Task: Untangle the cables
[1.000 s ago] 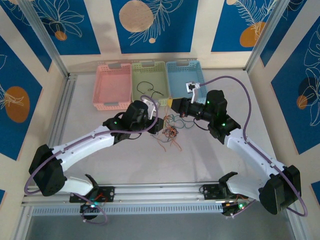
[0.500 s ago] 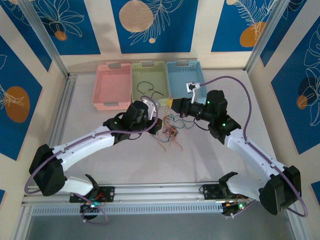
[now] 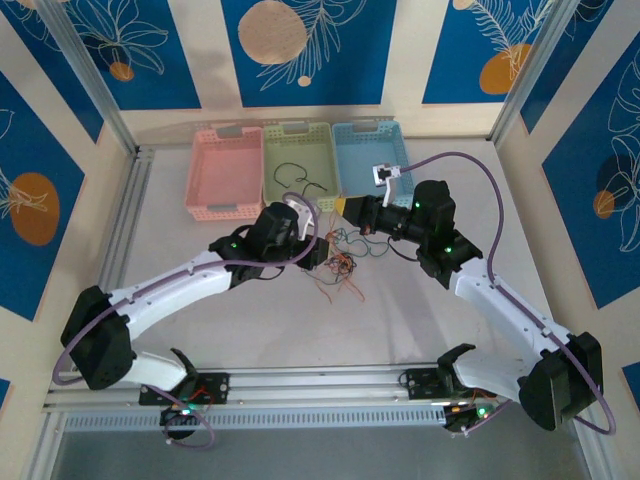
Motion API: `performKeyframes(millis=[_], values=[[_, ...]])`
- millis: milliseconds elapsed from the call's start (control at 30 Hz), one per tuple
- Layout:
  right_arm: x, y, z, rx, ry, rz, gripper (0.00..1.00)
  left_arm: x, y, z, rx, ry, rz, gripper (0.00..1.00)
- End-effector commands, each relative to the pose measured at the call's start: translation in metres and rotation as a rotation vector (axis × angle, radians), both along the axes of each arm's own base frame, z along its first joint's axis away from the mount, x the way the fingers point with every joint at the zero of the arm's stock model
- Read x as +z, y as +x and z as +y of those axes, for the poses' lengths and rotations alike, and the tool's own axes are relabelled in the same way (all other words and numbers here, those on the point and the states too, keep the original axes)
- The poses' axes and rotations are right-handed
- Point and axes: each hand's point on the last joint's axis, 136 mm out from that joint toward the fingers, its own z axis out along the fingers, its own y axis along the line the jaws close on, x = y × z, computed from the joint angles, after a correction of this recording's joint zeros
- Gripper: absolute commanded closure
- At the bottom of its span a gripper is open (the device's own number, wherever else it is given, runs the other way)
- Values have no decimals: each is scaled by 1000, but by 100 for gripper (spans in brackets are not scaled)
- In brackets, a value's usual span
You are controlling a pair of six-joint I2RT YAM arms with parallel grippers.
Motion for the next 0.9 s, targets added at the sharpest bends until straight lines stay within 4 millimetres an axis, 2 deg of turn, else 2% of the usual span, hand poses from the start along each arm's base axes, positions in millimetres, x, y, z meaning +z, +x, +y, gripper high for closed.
performKeyframes(millis=[0,100,267,433,600,667,767,867], values=[[16,-2,-3,-10,6,-54,100,-5,-6,-6,-26,-2,18,74],[16,-2,-3,-9,4,-55,100,-6,-5,-6,-24,-3,21,79],[16,-3,-3,-10,4,-57,100,-5,-5,-3,-17,8,12,100],[16,-1,-6,-29,1,-57,100,-10,-6,9,5,52,1,100],[17,3,-19,-87,3,-59,100,-35,-12,36,59,143,32,100],[17,5,-28,-126,7,-57,100,-52,-20,47,70,167,67,100],[19,7,-53,-209,12,-69,100,-77,-35,66,101,192,113,100],[21,10,-95,-340,40,-64,100,-90,-47,86,138,206,135,100]])
